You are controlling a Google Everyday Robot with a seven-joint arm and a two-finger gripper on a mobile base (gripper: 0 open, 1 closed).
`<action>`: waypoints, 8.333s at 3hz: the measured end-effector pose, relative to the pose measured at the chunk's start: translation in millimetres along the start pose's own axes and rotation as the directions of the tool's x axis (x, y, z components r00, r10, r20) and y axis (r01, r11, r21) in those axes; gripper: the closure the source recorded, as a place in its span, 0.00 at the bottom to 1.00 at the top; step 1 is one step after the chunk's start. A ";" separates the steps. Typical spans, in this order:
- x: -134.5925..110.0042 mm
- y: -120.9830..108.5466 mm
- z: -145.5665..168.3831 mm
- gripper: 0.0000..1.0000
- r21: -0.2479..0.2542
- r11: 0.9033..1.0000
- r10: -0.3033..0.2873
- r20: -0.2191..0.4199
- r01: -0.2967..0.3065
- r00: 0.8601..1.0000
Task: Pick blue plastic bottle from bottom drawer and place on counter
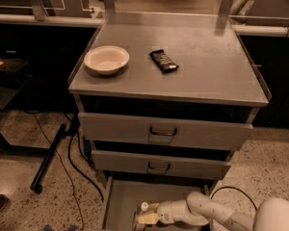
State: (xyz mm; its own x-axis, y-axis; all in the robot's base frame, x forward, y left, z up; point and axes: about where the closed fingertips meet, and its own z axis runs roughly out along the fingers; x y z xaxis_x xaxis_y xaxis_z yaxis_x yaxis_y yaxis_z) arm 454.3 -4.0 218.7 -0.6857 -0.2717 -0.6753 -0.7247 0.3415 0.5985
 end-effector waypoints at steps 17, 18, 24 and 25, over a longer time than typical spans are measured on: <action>-328.5 225.6 -348.0 1.00 0.455 0.803 -0.411 -0.047 0.386 0.910; -346.0 244.9 -380.4 1.00 0.502 0.764 -0.438 -0.058 0.405 0.897; -425.9 301.0 -492.3 1.00 0.630 0.577 -0.509 -0.221 0.521 0.832; -439.4 320.1 -514.2 1.00 0.670 0.510 -0.535 -0.245 0.540 0.809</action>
Offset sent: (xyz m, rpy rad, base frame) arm -0.0158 -0.0147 0.1206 0.0508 -0.0562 -0.0159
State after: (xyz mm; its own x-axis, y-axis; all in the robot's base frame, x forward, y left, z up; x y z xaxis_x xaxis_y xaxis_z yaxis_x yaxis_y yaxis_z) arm 488.8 -237.9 928.6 -0.1837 -0.6224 -0.7608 -0.6939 0.6303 -0.3481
